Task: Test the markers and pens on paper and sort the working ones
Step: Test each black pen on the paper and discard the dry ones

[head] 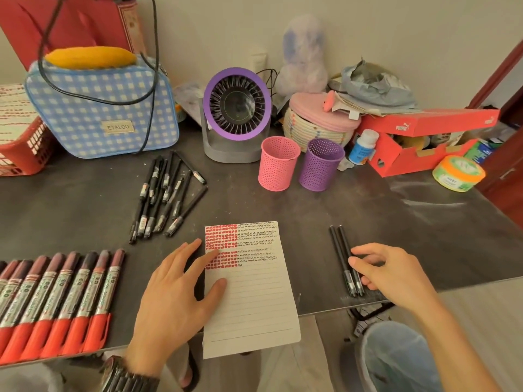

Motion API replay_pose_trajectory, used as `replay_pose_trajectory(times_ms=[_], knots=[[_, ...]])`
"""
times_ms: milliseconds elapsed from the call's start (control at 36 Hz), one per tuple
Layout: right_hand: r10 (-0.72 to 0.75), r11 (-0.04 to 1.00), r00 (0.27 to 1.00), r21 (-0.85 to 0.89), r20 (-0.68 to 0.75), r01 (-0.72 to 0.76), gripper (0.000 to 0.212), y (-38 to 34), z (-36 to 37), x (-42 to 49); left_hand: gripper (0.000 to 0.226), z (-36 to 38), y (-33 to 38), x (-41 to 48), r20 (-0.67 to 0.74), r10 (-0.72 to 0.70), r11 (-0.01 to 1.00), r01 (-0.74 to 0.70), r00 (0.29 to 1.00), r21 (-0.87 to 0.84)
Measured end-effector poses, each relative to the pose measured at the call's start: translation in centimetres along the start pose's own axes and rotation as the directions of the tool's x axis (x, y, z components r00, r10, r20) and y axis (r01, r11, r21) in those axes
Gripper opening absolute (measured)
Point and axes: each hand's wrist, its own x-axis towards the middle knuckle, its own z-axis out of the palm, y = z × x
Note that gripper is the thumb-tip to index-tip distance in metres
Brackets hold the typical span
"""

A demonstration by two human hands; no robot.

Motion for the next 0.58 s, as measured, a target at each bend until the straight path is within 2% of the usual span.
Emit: replay_pose_trajectory(times_ms=[139, 194, 222, 278, 333, 389, 444, 583], knots=[[-0.008, 0.999, 0.999, -0.034, -0.041, 0.007, 0.006, -0.6, 0.2, -0.3, 0.071, 0.0, -0.1, -0.1, -0.010, -0.006, 1.000, 0.006, 1.000, 0.005], [-0.050, 0.994, 0.987, -0.105, -0.154, 0.034, 0.003, -1.0, 0.5, -0.5, 0.072, 0.0, -0.1, 0.0, -0.014, -0.008, 1.000, 0.008, 1.000, 0.016], [-0.093, 0.989, 0.969, -0.132, -0.229, 0.064, 0.009, -1.2, 0.9, -0.5, 0.072, 0.0, -0.1, 0.0, -0.017, -0.007, 1.000, 0.007, 1.000, 0.021], [-0.173, 0.982, 0.921, -0.127, -0.348, 0.137, 0.016, -1.9, 2.0, -0.9, 0.070, 0.0, -0.1, -0.1, -0.026, -0.003, 1.000, 0.004, 1.000, 0.027], [-0.241, 0.970, 0.884, -0.093, -0.400, 0.223, 0.014, -3.0, 3.6, -1.4, 0.067, 0.1, -0.1, -0.1, -0.030, 0.000, 0.999, 0.001, 1.000, 0.033], [-0.308, 0.947, 0.869, -0.033, -0.388, 0.321, 0.010, -4.3, 5.4, -1.7, 0.066, 0.1, -0.2, -0.1, -0.032, 0.000, 0.999, 0.001, 0.999, 0.042], [-0.364, 0.921, 0.876, 0.018, -0.315, 0.389, 0.013, -5.5, 7.3, -1.7, 0.066, 0.2, -0.2, -0.1, -0.042, 0.001, 0.999, 0.001, 0.999, 0.050], [-0.479, 0.878, 0.870, -0.056, -0.121, 0.475, 0.034, -7.7, 11.3, -1.5, 0.063, 0.4, -0.2, -0.2, -0.062, 0.005, 0.999, -0.003, 0.998, 0.036]])
